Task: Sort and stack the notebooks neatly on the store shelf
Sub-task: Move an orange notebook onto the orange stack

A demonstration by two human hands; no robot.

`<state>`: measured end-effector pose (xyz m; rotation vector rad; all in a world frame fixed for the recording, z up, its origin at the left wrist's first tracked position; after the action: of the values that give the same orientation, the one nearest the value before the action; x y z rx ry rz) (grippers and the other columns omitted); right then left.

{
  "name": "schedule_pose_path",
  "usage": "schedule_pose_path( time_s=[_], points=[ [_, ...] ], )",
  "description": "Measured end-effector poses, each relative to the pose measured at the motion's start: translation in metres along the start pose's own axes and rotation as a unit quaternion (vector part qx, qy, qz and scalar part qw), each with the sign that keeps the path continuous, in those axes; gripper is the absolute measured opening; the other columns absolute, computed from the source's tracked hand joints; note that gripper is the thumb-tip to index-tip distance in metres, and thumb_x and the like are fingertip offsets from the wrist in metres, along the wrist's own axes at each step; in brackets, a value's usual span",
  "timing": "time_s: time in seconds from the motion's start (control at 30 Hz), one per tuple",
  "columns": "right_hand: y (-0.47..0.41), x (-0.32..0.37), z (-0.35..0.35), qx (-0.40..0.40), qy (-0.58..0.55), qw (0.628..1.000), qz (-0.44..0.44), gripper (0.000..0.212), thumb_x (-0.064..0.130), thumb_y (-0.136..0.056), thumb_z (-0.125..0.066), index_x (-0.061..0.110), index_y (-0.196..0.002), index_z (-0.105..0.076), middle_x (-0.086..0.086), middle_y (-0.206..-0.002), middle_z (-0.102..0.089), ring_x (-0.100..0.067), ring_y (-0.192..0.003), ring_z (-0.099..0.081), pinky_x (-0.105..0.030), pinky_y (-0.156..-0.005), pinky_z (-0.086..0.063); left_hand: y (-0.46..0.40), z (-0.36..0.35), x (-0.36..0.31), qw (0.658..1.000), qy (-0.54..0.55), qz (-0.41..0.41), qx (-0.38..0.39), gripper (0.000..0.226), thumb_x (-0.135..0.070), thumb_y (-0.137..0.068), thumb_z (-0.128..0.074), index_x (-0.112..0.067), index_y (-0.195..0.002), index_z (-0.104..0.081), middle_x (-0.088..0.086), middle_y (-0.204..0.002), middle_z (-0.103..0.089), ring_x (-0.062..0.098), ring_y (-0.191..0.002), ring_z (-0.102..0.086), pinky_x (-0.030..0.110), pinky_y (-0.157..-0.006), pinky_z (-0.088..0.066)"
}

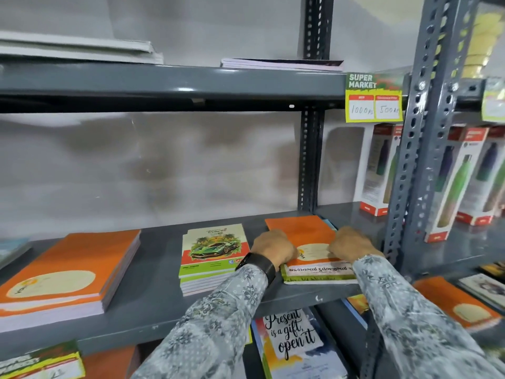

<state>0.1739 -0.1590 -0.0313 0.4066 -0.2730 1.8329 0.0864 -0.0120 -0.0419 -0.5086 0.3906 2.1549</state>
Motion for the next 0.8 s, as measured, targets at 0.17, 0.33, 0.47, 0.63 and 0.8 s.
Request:
schedule_pose_path(
  time_s=[0.17, 0.33, 0.47, 0.63, 0.8],
  points=[
    [0.007, 0.006, 0.003, 0.028, -0.024, 0.999, -0.014, 0.041, 0.031, -0.086, -0.078, 0.007, -0.114, -0.061, -0.004, -0.11, -0.066, -0.026, -0.108, -0.065, -0.039, -0.097, -0.054, 0.004, 0.007, -0.001, 1.0, -0.007, 0.009, 0.001, 0.046, -0.036, -0.088, -0.078, -0.008, -0.122, -0.065, 0.006, -0.121, -0.074, 0.026, -0.107, -0.075, 0.039, -0.094, -0.062],
    [0.013, 0.005, 0.01, 0.055, -0.116, 0.99, -0.062, 0.07, 0.024, -0.079, -0.086, -0.004, -0.133, -0.052, -0.015, -0.13, -0.063, -0.032, -0.12, -0.062, -0.041, -0.105, -0.05, 0.009, 0.022, -0.001, 0.979, 0.196, 0.025, 0.044, 0.014, 0.003, -0.093, -0.065, -0.001, -0.107, -0.064, 0.02, -0.108, -0.073, 0.037, -0.092, -0.077, 0.049, -0.085, -0.064],
    [0.026, 0.009, 0.006, 0.074, -0.24, 0.965, -0.073, 0.067, 0.009, -0.071, -0.091, -0.005, -0.124, -0.053, -0.013, -0.108, -0.067, -0.029, -0.095, -0.065, -0.037, -0.084, -0.055, 0.022, 0.041, 0.018, 0.962, 0.272, -0.021, -0.02, 0.014, 0.003, -0.086, -0.062, -0.005, -0.097, -0.066, 0.02, -0.105, -0.074, 0.039, -0.097, -0.076, 0.046, -0.077, -0.065],
    [0.069, 0.054, -0.002, 0.036, -0.478, 0.876, 0.059, 0.017, -0.001, -0.078, -0.082, 0.006, -0.091, -0.074, -0.011, -0.092, -0.079, -0.025, -0.083, -0.073, -0.034, -0.073, -0.057, 0.07, 0.097, 0.089, 0.912, 0.394, -0.088, -0.072, 0.02, 0.001, -0.094, -0.062, -0.014, -0.107, -0.067, 0.006, -0.103, -0.074, 0.026, -0.089, -0.077, 0.04, -0.07, -0.067],
    [0.126, 0.154, -0.028, 0.097, -0.583, 0.791, 0.154, 0.021, 0.003, -0.082, -0.078, -0.005, -0.101, -0.073, -0.019, -0.097, -0.079, -0.029, -0.081, -0.073, -0.042, -0.079, -0.061, 0.13, 0.174, 0.213, 0.871, 0.453, -0.139, -0.129, 0.026, 0.002, -0.095, -0.065, -0.017, -0.113, -0.07, 0.0, -0.099, -0.078, 0.006, -0.071, -0.077, 0.024, -0.059, -0.062]
  ],
)
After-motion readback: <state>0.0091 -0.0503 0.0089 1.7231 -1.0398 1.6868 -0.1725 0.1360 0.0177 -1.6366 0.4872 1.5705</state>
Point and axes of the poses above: each hand's wrist, its own y-axis away from the middle knuckle, its own z-axis out of the back of the hand, x = y × z, the point moved 1 cm from there along -y, towards the middle knuckle
